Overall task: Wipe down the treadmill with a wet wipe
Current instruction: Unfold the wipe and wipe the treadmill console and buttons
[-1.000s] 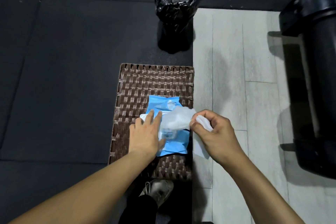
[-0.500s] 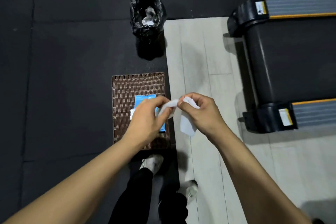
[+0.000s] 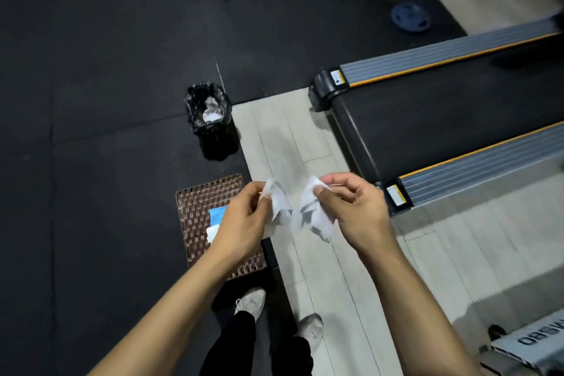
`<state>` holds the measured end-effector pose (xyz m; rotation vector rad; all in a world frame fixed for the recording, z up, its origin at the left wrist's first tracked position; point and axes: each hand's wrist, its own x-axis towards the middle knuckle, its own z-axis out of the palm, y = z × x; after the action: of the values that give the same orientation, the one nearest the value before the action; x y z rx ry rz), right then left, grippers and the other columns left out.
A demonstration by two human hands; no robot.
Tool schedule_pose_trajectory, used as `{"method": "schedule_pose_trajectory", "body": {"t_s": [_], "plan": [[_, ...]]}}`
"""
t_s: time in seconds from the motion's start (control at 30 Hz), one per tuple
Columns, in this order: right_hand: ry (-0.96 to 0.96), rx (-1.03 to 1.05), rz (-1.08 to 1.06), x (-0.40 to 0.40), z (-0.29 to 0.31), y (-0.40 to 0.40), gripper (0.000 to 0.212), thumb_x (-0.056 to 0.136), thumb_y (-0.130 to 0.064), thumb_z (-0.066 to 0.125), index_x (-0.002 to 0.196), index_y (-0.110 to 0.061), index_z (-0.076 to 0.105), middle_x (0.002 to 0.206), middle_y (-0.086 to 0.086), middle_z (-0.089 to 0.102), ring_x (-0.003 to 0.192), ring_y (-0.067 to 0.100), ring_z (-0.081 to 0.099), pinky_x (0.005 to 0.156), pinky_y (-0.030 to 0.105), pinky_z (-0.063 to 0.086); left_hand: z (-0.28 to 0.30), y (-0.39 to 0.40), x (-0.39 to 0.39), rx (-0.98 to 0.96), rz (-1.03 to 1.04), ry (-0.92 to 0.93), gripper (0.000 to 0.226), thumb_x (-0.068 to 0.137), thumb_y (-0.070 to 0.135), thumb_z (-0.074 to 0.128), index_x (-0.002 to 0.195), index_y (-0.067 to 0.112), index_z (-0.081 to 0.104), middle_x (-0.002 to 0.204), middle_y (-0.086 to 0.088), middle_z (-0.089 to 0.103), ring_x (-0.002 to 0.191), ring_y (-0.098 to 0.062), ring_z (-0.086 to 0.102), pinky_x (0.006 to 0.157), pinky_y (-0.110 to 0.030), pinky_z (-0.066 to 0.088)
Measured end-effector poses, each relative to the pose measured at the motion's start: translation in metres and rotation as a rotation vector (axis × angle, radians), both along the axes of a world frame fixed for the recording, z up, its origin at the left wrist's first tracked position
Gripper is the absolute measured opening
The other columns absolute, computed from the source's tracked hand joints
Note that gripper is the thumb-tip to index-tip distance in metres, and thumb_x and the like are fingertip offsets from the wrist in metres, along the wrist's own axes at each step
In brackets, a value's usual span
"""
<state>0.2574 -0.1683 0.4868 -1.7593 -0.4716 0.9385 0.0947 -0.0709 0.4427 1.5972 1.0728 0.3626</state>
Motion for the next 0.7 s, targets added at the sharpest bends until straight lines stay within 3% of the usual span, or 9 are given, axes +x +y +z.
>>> {"method": "schedule_pose_trajectory", "body": {"t_s": [0.07, 0.17, 0.27, 0.37, 0.5, 0.6, 0.67, 0.7], "plan": [[-0.092, 0.027, -0.010, 0.003, 0.028, -0.016, 0.005, 0.087, -0.017, 0.076, 0.085, -0.013, 0.073, 0.063, -0.004, 0.068, 0.056, 0.005, 0.057, 0.056, 0.018, 0.046, 0.024, -0.010, 0.009, -0.011, 0.028, -0.022, 0.015, 0.104, 0.013, 0.050, 0.111, 0.013, 0.063, 0.090, -0.009, 0.068, 0.068, -0.005, 0.056, 0.061, -0.013, 0.042], [-0.267, 0.063, -0.010, 0.007, 0.068, -0.041, 0.016, 0.092, -0.025, 0.070, 0.077, -0.020, 0.071, 0.062, -0.011, 0.064, 0.057, 0.003, 0.055, 0.056, 0.015, 0.043, 0.058, -0.022, 0.023, -0.029, 0.037, -0.079, 0.013, 0.104, 0.021, 0.052, 0.102, 0.013, 0.063, 0.082, -0.016, 0.065, 0.067, -0.009, 0.053, 0.064, -0.028, 0.044], [-0.382, 0.076, -0.028, 0.013, 0.102, -0.064, 0.031, 0.096, -0.031, 0.063, 0.065, -0.026, 0.060, 0.059, -0.015, 0.055, 0.055, 0.003, 0.046, 0.054, 0.015, 0.036, 0.091, -0.031, 0.036, 0.011, -0.046, -0.118, 0.029, 0.105, 0.027, 0.052, 0.085, 0.009, 0.062, 0.062, 0.007, 0.052, 0.060, -0.007, 0.043, 0.062, -0.033, 0.037], [-0.492, 0.070, -0.106, 0.023, 0.129, -0.083, 0.038, 0.098, -0.035, 0.058, 0.062, -0.027, 0.051, 0.056, -0.015, 0.046, 0.055, 0.004, 0.040, 0.053, 0.018, 0.033, 0.120, -0.039, 0.053, 0.024, -0.121, -0.115, 0.040, 0.106, 0.029, 0.052, 0.072, 0.009, 0.056, 0.054, 0.014, 0.039, 0.052, -0.007, 0.032, 0.054, -0.029, 0.028], [-0.501, 0.059, -0.140, 0.034, 0.157, -0.111, 0.039, 0.100, -0.039, 0.054, 0.062, -0.030, 0.048, 0.058, -0.012, 0.044, 0.058, 0.006, 0.041, 0.058, 0.027, 0.036, 0.155, -0.054, 0.076, -0.083, -0.141, -0.085, 0.044, 0.106, 0.032, 0.050, 0.075, 0.001, 0.057, 0.061, -0.001, 0.041, 0.054, -0.014, 0.038, 0.051, -0.026, 0.029], [-0.452, 0.004, -0.098, 0.039, 0.176, -0.135, 0.014, 0.092, -0.028, 0.060, 0.078, -0.028, 0.061, 0.073, -0.012, 0.060, 0.068, 0.006, 0.054, 0.065, 0.029, 0.044, 0.181, -0.067, 0.089, -0.303, -0.224, -0.099, 0.022, 0.086, 0.022, 0.057, 0.085, 0.001, 0.065, 0.077, -0.020, 0.063, 0.063, -0.020, 0.059, 0.059, -0.028, 0.048], [-0.486, -0.024, -0.073, 0.042, 0.187, -0.153, 0.011, 0.087, -0.017, 0.062, 0.086, -0.028, 0.062, 0.083, -0.012, 0.065, 0.077, 0.007, 0.059, 0.068, 0.027, 0.047, 0.186, -0.071, 0.093, -0.249, -0.373, -0.065, 0.041, 0.061, 0.024, 0.059, 0.097, 0.006, 0.067, 0.093, -0.021, 0.068, 0.077, -0.025, 0.062, 0.071, -0.041, 0.053], [-0.511, -0.025, -0.071, 0.045, 0.191, -0.162, 0.013, 0.086, -0.014, 0.062, 0.087, -0.027, 0.062, 0.085, -0.011, 0.065, 0.080, 0.009, 0.060, 0.069, 0.028, 0.048, 0.191, -0.074, 0.096, -0.156, -0.421, -0.033, 0.042, 0.061, 0.023, 0.060, 0.102, 0.017, 0.068, 0.096, -0.014, 0.070, 0.078, -0.022, 0.063, 0.073, -0.042, 0.054]]}}
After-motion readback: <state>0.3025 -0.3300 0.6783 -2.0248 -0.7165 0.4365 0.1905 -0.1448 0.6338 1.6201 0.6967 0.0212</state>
